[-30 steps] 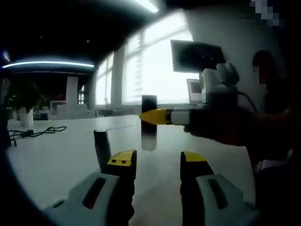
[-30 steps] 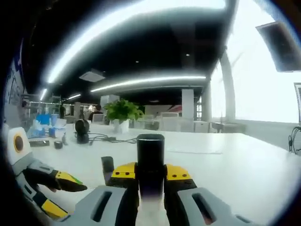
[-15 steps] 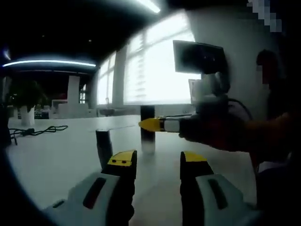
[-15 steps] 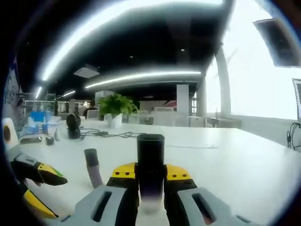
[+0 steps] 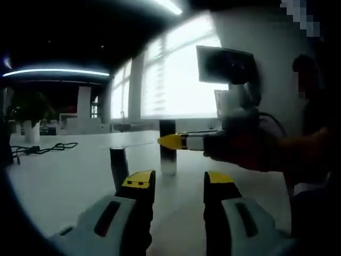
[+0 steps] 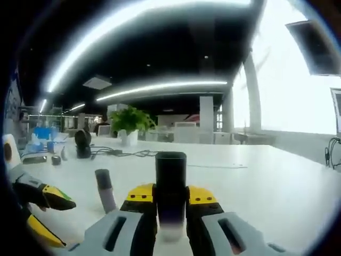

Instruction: Pick up cosmetic bottle twist off cap place on table pick up cap screw tight cap place on table

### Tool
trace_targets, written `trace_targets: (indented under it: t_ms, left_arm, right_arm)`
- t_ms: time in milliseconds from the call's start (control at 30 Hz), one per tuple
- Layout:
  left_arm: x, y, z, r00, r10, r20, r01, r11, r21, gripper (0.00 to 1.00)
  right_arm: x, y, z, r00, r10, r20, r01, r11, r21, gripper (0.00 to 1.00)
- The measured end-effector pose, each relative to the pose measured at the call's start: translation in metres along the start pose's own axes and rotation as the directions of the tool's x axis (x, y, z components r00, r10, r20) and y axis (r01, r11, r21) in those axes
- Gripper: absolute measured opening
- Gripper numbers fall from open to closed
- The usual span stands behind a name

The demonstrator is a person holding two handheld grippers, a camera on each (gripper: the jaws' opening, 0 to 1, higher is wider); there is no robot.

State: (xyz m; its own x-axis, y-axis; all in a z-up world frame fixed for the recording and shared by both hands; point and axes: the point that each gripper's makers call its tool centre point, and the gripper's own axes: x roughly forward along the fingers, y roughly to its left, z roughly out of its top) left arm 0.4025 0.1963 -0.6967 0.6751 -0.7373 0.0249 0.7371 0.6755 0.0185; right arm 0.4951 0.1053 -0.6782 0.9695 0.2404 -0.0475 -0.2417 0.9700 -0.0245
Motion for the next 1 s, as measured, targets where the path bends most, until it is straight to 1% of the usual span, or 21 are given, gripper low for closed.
trace_targets:
  t_ms: [67,100,167,300,333,367,400,433,500,600,700,800,900,967,1000]
  left_arm:
    - [0.000,0.000,0.000,1.000,-0.001,-0.001,0.001,1.000,0.000,0.26]
    - [0.000,0.000,0.000,1.000,0.001,-0.003,-0.001,1.000,0.003,0.26]
    - [0.000,0.000,0.000,1.000,0.001,-0.002,-0.001,1.000,0.002,0.26]
    - [-0.001,0.003,0.001,1.000,0.010,0.004,-0.010,1.000,-0.014,0.26]
    - [-0.001,0.005,0.003,1.000,0.016,0.012,-0.015,1.000,-0.024,0.26]
    - [-0.002,0.005,0.007,0.999,0.012,0.037,-0.010,0.999,-0.050,0.26]
    - [-0.003,0.008,0.009,0.999,0.023,0.045,-0.020,0.997,-0.070,0.26]
    - [-0.004,0.012,0.009,0.998,0.029,0.046,-0.026,0.996,-0.082,0.26]
    - [-0.005,0.014,0.011,0.998,0.035,0.053,-0.030,0.995,-0.099,0.26]
    - [-0.006,0.013,0.011,0.998,0.042,0.046,-0.038,0.995,-0.091,0.27]
    - [-0.009,0.014,0.014,0.998,0.048,0.044,-0.044,0.995,-0.085,0.27]
    - [-0.015,0.014,0.016,0.998,0.053,0.038,-0.051,0.996,-0.069,0.28]
    - [-0.023,0.015,0.017,0.997,0.065,0.033,-0.063,0.996,-0.060,0.29]
    - [-0.027,0.015,0.017,0.997,0.070,0.029,-0.068,0.996,-0.058,0.30]
    - [-0.030,0.015,0.017,0.997,0.079,0.026,-0.077,0.996,-0.051,0.31]
  right_arm:
    - [-0.001,0.002,0.012,0.998,0.010,0.062,-0.013,0.998,0.060,0.29]
    - [-0.001,0.000,0.014,0.998,0.010,0.059,-0.013,0.999,0.045,0.32]
    - [-0.003,0.001,0.016,0.998,0.015,0.054,-0.016,1.000,0.024,0.31]
    - [-0.009,0.000,0.017,0.998,0.032,0.049,-0.033,0.999,0.022,0.31]
    - [-0.012,0.000,0.017,0.998,0.041,0.048,-0.042,0.999,0.024,0.31]
    - [-0.014,0.001,0.019,0.997,0.048,0.055,-0.050,0.998,0.036,0.32]
    - [-0.016,0.000,0.019,0.998,0.047,0.052,-0.049,0.998,0.037,0.32]
    - [-0.019,0.003,0.020,0.996,0.066,0.051,-0.069,0.997,0.043,0.33]
    - [-0.028,-0.001,0.027,0.995,0.058,0.081,-0.063,0.996,0.058,0.33]
    - [-0.042,-0.002,0.032,0.992,0.087,0.088,-0.094,0.992,0.078,0.35]
    - [-0.055,-0.003,0.035,0.989,0.107,0.099,-0.114,0.991,0.070,0.38]
    - [-0.066,-0.004,0.036,0.986,0.123,0.109,-0.130,0.990,0.062,0.37]
    - [-0.077,-0.003,0.035,0.981,0.151,0.118,-0.160,0.985,0.063,0.38]
    - [-0.085,0.000,0.029,0.976,0.188,0.108,-0.194,0.980,0.045,0.39]
    - [-0.089,0.002,0.027,0.971,0.212,0.110,-0.217,0.975,0.039,0.40]
